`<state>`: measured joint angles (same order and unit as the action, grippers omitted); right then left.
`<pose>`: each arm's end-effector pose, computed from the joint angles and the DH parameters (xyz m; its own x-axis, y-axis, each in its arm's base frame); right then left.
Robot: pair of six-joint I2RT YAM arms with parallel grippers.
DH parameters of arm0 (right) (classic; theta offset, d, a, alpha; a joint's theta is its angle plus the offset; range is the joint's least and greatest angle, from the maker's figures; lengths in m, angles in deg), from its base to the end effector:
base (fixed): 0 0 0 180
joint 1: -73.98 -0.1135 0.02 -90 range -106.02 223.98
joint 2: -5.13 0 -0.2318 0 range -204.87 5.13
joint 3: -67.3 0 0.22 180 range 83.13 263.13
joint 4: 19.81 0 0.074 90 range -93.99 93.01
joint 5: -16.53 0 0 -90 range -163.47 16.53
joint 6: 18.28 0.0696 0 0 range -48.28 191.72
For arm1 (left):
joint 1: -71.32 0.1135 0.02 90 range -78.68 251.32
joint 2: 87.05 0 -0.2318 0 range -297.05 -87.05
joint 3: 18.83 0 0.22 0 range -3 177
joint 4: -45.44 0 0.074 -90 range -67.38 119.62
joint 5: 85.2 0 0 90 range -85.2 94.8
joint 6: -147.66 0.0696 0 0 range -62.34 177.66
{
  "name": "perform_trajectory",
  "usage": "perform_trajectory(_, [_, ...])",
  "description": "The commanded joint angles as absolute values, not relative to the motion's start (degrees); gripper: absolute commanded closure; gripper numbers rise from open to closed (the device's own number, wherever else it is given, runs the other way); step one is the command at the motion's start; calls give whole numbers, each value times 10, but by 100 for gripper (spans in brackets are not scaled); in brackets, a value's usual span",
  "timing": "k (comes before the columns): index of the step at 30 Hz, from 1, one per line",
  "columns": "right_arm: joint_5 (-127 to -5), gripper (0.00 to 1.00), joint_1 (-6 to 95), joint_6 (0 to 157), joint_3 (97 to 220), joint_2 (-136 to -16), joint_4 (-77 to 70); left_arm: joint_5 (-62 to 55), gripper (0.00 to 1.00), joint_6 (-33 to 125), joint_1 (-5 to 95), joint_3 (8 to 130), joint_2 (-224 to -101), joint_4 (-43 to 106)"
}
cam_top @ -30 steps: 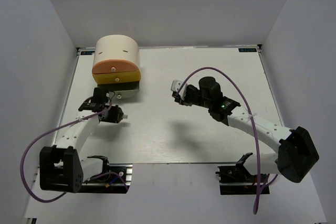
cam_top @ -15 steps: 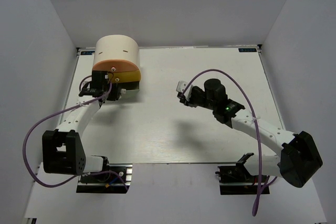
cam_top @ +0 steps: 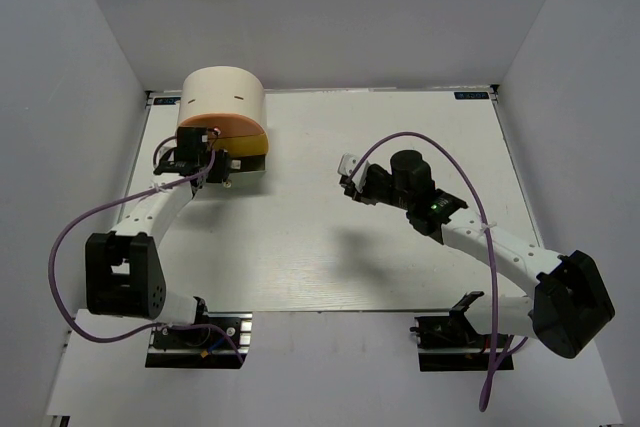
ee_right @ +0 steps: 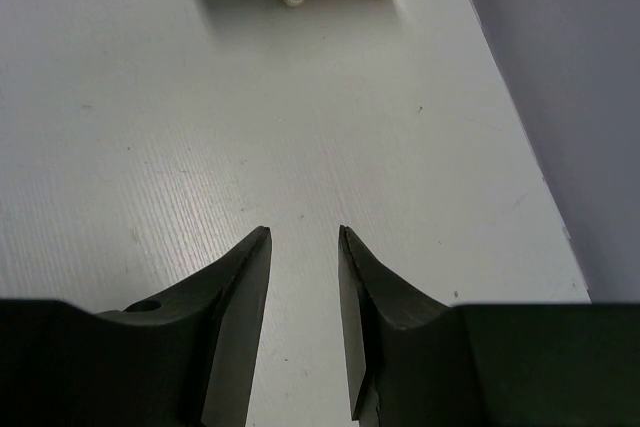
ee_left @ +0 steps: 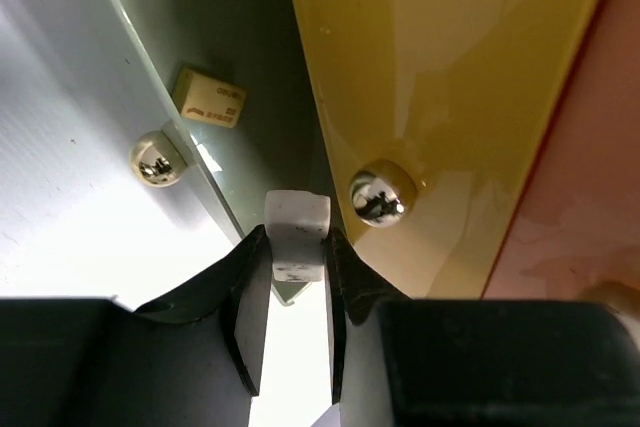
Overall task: Sort the stationery into containers
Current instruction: Place the stationery in the drawer, then close the drawer in the storage box.
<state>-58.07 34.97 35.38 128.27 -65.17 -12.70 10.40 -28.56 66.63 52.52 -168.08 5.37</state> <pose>0.2170 0.1996 0.2561 0.2997 -0.4924 -0.8171 -0.7786 0.3687 -0.5078 0.2929 -0.0172 0.1961 -0.0686 -0.9908 -0.1169 -0.7578 0.1280 -0.6398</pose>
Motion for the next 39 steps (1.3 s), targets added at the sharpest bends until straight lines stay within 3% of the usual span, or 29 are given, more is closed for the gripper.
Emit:
perform_trajectory(1, [-569,60,354,359,1281,-640,-140,117,66,-295,668,538,-1682,62])
perform_trajectory(4, [-567,60,355,360,1281,-640,-137,117,63,-295,668,538,-1682,62])
perform_trajectory(11, [-564,60,355,359,1281,-637,-134,117,47,-301,668,543,-1692,68])
perform_trajectory(17, [-563,60,356,359,1282,-637,-132,117,47,-301,668,548,-1692,68])
perform_trajectory(21, [-562,60,356,359,1283,-636,-131,103,66,-279,668,548,-1666,62])
perform_trajectory(22, [-562,60,354,359,1281,-637,-131,97,78,-267,668,548,-1656,55])
perform_trajectory(25, [-560,60,356,359,1280,-640,-132,70,96,-200,663,530,-1638,55])
perform_trajectory(30, [-558,77,354,362,1280,-643,-134,-24,100,-80,669,420,-1578,138])
perform_trajectory(31, [-560,88,356,362,1280,-644,-134,-30,100,-75,669,387,-1570,161])
perform_trajectory(33, [-569,99,357,372,1282,-649,-134,-36,95,-75,669,359,-1563,170])
perform_trajectory(34, [-574,100,357,385,1286,-651,-135,-42,93,-69,669,341,-1563,175])
perform_trajectory(37, [-592,100,370,428,1306,-675,-116,-42,79,-49,669,335,-1575,175])
perform_trajectory(39, [-605,92,383,462,1341,-708,-93,-25,65,-44,669,335,-1583,185])
